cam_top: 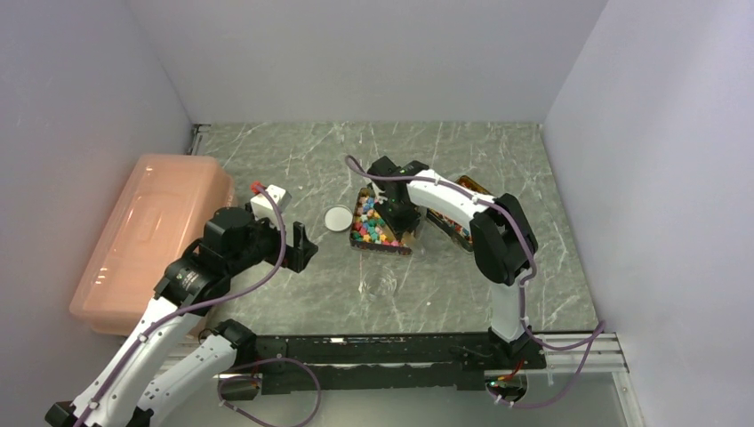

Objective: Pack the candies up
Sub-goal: Scoop the fake candies from the storage box.

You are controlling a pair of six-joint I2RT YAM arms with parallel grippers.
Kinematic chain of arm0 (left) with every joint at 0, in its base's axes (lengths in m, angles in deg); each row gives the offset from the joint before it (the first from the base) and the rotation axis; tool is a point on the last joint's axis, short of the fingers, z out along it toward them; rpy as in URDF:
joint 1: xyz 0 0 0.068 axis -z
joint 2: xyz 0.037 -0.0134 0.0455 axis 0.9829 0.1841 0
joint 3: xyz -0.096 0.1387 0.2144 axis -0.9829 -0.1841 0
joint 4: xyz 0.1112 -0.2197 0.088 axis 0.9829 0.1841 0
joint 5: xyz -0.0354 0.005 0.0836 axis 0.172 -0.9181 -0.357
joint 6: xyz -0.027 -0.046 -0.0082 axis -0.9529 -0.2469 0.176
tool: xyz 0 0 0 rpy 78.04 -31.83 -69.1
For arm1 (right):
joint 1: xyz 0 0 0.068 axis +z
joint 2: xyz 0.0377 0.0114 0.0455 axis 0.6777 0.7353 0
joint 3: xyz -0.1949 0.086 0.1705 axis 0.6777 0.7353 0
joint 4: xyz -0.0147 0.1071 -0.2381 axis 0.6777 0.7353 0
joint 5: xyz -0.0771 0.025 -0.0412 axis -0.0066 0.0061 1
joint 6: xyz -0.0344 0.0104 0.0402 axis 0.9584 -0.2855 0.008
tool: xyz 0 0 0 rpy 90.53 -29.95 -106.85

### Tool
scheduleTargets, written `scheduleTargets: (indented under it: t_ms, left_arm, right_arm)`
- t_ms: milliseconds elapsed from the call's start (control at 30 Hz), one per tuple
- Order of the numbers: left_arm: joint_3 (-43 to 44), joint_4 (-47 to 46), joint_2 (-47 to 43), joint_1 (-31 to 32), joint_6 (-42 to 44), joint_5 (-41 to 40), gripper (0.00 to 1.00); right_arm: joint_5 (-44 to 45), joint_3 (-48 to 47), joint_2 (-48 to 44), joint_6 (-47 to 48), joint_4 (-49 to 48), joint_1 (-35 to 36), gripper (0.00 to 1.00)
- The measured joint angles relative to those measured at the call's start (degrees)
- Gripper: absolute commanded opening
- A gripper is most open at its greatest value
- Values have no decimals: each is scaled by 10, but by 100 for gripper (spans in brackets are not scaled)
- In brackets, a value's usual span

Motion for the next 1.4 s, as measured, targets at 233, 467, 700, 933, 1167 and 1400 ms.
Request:
scheduleTargets:
  t_ms: [233, 467, 700, 933, 1167, 1400]
  left_arm:
    - [0, 0, 1, -3, 0, -1, 99]
    - [0, 0, 2, -6, 0, -6, 99]
    - [0, 0, 12, -14, 0, -11, 100]
    - [0, -2, 14, -22, 0, -14, 99]
    - [0, -2, 14, -32, 0, -15, 99]
    - [0, -2, 14, -37, 0, -15, 99]
  right_arm:
    - [-5, 91, -36, -9, -112, -1, 0]
    - [-3, 151, -74, -13, -193, -1, 0]
    - [5, 195, -113, -13, -230, 1, 0]
    - [20, 208, -164, -13, -240, 6, 0]
    - [29, 217, -210, -10, -242, 12, 0]
    - [36, 217, -267, -10, -212, 34, 0]
